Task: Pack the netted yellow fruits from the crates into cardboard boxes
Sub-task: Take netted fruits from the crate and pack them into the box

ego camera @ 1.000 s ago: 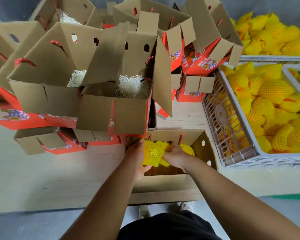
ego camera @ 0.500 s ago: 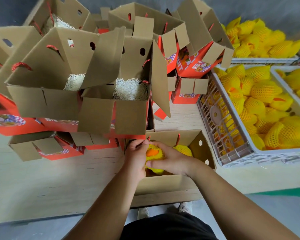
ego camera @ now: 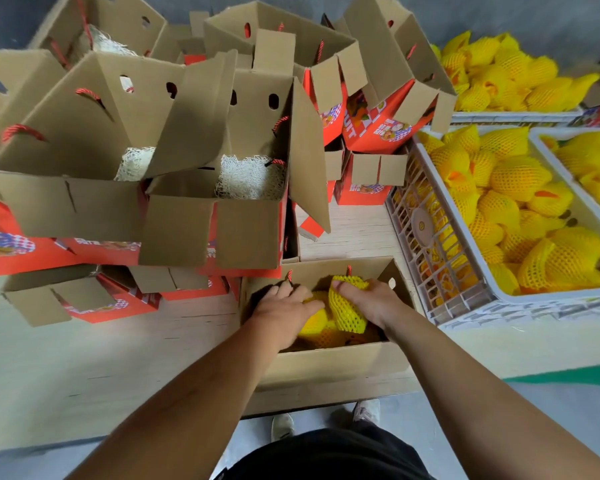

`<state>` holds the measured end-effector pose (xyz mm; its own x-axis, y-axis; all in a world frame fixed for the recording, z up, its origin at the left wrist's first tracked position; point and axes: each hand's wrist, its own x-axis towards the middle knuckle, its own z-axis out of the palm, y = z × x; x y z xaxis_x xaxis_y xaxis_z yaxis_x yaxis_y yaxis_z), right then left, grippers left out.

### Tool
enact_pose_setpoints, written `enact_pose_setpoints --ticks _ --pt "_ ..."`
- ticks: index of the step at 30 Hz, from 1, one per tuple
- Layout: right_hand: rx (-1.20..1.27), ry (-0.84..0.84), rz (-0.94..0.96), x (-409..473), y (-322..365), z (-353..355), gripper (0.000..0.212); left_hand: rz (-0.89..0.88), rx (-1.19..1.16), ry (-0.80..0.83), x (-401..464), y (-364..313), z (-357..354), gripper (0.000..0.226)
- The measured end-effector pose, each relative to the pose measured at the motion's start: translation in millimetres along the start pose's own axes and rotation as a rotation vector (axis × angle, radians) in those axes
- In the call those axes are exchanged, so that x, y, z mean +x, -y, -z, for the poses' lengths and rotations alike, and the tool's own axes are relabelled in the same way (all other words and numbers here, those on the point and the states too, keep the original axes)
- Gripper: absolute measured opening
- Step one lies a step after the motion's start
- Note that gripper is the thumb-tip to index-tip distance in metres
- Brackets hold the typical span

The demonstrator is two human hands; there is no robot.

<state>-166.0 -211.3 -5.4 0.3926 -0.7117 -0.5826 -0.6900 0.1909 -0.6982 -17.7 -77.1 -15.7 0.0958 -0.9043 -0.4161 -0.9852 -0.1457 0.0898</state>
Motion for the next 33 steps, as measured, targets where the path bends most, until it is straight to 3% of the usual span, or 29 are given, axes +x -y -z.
enact_pose_setpoints --ticks 3,6,9,12,15,17,20,23,29,33 --pt "-0.041 0.041 -0.035 3 -3 -1 0.056 0.072 0.072 -0.046 2 -5 4 0.057" --pt "-0.059 0.035 0.018 8 -7 2 0.053 0.232 -0.094 -0.047 -2 -9 10 0.067" --pt "-0.138 0.021 0.007 11 -7 3 0.076 0.409 -0.138 -0.204 -12 -6 10 0.072" --pt "-0.181 0.097 0.006 13 -1 -8 0.089 0.497 -0.106 -0.186 -17 -5 8 0.071" --pt "-0.108 0.203 0.01 11 9 -23 0.071 0.539 -0.099 -0.142 -14 -16 8 0.058" --pt "-0.097 0.239 0.011 12 9 -33 0.059 0.521 -0.064 -0.22 -14 -22 10 0.032" --pt "-0.194 0.205 0.038 14 0 -45 0.046 0.518 -0.141 -0.231 -17 -10 13 0.017" --pt "-0.361 0.199 0.088 15 -2 -50 0.044 0.379 -0.168 -0.2 -23 -3 13 0.022" --pt "-0.553 0.19 0.184 8 6 -34 0.047 0.267 -0.437 -0.2 -30 -8 10 0.031" --pt "-0.484 0.152 0.302 -3 14 -9 0.036 0.174 -0.649 -0.27 -17 -34 17 0.022"
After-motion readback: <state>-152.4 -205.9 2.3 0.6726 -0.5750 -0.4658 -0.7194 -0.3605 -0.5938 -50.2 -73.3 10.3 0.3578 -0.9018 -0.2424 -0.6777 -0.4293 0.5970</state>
